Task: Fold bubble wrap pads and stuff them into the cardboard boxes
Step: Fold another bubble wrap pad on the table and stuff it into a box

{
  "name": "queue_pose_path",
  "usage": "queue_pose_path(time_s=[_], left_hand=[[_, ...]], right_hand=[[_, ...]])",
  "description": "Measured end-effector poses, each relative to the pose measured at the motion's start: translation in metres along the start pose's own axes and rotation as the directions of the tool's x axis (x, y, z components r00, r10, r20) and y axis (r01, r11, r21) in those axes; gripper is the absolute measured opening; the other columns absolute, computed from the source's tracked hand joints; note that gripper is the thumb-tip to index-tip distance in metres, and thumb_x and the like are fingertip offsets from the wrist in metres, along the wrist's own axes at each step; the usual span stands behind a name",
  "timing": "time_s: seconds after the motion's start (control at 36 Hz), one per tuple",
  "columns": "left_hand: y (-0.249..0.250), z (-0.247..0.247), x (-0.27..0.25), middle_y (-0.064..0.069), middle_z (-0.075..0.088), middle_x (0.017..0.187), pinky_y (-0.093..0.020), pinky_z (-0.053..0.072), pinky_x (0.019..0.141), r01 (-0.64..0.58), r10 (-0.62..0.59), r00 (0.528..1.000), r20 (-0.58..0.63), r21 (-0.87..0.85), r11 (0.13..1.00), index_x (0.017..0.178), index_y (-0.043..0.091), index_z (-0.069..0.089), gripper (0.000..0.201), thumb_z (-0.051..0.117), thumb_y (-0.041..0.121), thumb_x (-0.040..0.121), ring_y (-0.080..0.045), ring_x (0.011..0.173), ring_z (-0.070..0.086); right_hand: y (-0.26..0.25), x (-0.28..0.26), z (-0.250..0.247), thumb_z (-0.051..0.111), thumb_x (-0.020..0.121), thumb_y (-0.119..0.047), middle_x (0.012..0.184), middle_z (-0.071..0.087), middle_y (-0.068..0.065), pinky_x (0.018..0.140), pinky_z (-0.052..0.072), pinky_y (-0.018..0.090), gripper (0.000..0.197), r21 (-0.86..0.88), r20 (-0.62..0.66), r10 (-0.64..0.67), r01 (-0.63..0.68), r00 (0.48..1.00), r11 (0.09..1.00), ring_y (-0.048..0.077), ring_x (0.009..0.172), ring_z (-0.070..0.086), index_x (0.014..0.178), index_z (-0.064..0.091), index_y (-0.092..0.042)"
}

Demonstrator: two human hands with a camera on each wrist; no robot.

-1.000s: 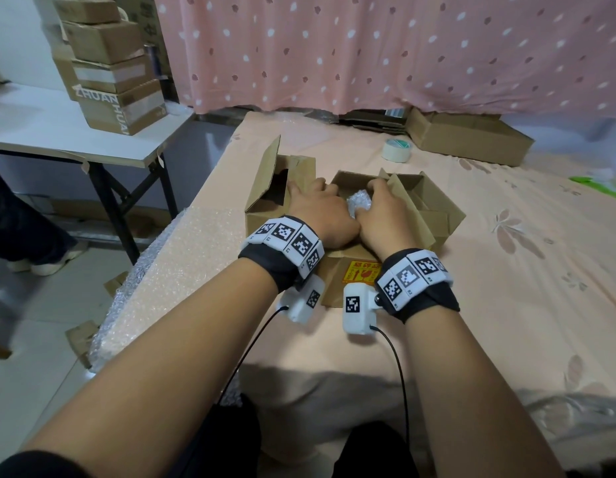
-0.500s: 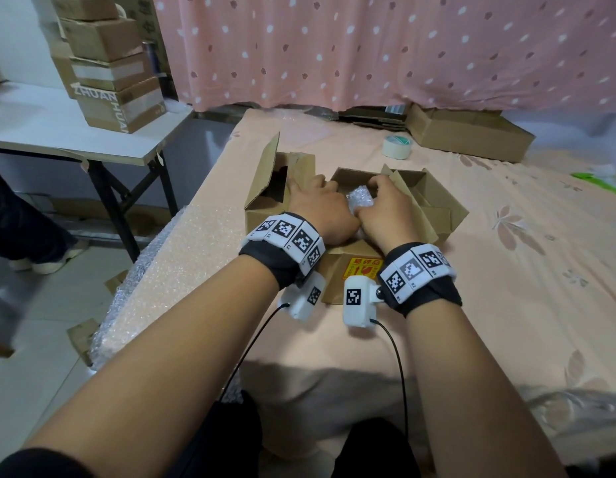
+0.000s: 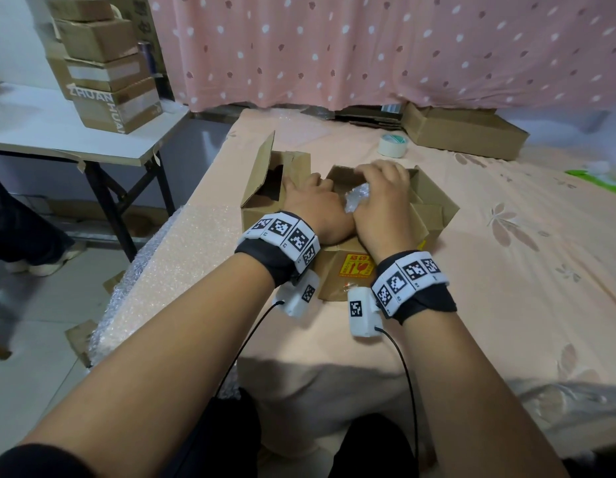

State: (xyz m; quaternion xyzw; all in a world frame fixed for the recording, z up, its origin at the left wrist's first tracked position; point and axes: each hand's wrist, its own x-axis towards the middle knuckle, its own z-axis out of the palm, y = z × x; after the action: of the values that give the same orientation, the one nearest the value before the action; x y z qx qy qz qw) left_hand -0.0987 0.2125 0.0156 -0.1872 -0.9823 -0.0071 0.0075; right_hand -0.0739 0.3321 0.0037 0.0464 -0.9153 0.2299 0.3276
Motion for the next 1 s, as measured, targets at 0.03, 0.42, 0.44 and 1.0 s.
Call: queue_pose_path(time_s=[0.03, 0.42, 0.44, 1.0], left_hand=[[0.0, 0.0, 0.0, -0.005, 0.034, 0.158, -0.072, 0.003, 0.114, -0.001, 0.001, 1.0, -0.004, 0.002, 1.0, 0.146, 0.03, 0.049, 0.064, 0.024, 0.057, 0.094, -0.028, 0.151, 0.014], [0.001, 0.005, 0.0, -0.004, 0.038, 0.156, -0.072, 0.008, 0.115, 0.009, -0.011, 0.998, -0.063, -0.027, 1.0, 0.144, 0.024, 0.048, 0.056, 0.029, 0.047, 0.098, -0.026, 0.15, 0.02], [0.0, 0.006, 0.0, -0.004, 0.039, 0.155, -0.072, 0.007, 0.115, 0.005, -0.009, 0.997, -0.075, -0.052, 0.999, 0.143, 0.024, 0.048, 0.053, 0.03, 0.045, 0.098, -0.026, 0.149, 0.02], [-0.002, 0.001, 0.004, -0.001, 0.037, 0.158, -0.071, 0.007, 0.116, 0.01, -0.01, 1.0, 0.004, -0.029, 1.0, 0.135, 0.022, 0.06, 0.047, 0.038, 0.031, 0.095, -0.023, 0.153, 0.013]], right_hand=[[0.0, 0.0, 0.0, 0.059, 0.077, -0.003, 0.125, 0.062, 0.013, 0.102, 0.038, 0.045, 0.037, -0.031, -0.023, -0.033, 0.033, 0.999, 0.999, 0.033, 0.124, 0.047, 0.112, 0.069, -0.007], [-0.001, 0.004, 0.0, 0.047, 0.093, -0.005, 0.103, 0.066, 0.019, 0.072, 0.04, 0.032, 0.023, -0.033, 0.301, 0.14, -0.136, 0.943, 0.99, 0.036, 0.096, 0.059, 0.103, 0.068, -0.002], [-0.001, 0.005, 0.001, 0.046, 0.094, -0.005, 0.104, 0.066, 0.02, 0.073, 0.039, 0.033, 0.023, -0.039, 0.335, 0.144, -0.139, 0.931, 0.99, 0.037, 0.097, 0.058, 0.103, 0.067, -0.001], [0.006, 0.014, 0.012, 0.038, 0.103, -0.016, 0.118, 0.062, 0.024, 0.072, 0.036, 0.035, 0.027, -0.107, 0.513, 0.16, -0.122, 0.843, 0.987, 0.037, 0.105, 0.056, 0.11, 0.058, 0.001]])
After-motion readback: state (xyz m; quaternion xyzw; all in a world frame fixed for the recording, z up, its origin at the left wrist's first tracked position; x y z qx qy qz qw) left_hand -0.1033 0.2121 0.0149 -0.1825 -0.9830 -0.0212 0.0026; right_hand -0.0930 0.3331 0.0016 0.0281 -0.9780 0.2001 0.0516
